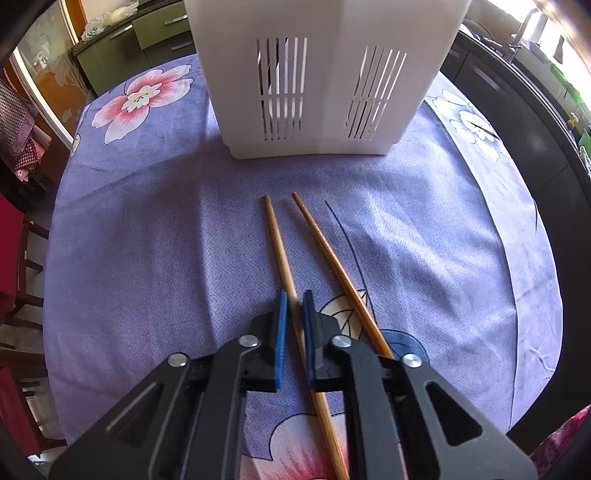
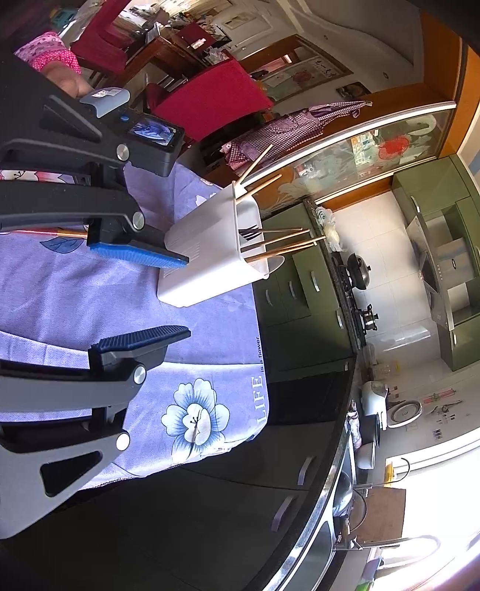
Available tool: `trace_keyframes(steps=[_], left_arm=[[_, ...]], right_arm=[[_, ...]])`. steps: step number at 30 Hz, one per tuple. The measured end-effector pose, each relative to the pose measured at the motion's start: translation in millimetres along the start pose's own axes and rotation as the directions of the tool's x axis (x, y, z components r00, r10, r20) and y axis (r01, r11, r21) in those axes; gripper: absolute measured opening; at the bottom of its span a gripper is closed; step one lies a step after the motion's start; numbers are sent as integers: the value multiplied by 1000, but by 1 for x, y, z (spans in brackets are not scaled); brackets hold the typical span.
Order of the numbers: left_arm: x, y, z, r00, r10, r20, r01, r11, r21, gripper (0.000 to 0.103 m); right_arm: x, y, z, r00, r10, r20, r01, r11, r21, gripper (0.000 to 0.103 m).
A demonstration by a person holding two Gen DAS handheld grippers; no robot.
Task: Organize utensils
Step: 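Move the left tool back to the remaining chopsticks and close on one, then hold the chopstick in the left tool while the right tool grasps the last chopstick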
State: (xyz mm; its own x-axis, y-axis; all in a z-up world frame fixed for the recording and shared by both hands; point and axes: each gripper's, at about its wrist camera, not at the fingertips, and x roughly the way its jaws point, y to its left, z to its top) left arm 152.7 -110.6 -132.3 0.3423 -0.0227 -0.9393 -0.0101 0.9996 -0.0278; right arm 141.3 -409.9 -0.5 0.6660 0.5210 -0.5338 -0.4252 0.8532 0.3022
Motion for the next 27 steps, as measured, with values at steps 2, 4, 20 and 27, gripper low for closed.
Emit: trace_keyframes(steps=[2,4,20,27], left_arm=[[-1,5,-1,1000,-9,-4,9,1000,-5,8],[-5,11,-2,1000,-22,3,22,1000,-15,7],[-64,78,-17,991,-42,131,55,994,-99,6],[-69,78,-21,988,-63,144,76,993,-93,6]], right_arm=[[8,5,-1,1000,5,-30,-5,1000,-18,37],[22,13,-6,997,6,-80,-10,999,-50,38],[174,95,-73,900,-74,-429,-61,955,-291,39],[207,113,-82,877,-142,-458,-32,936,-352,37]])
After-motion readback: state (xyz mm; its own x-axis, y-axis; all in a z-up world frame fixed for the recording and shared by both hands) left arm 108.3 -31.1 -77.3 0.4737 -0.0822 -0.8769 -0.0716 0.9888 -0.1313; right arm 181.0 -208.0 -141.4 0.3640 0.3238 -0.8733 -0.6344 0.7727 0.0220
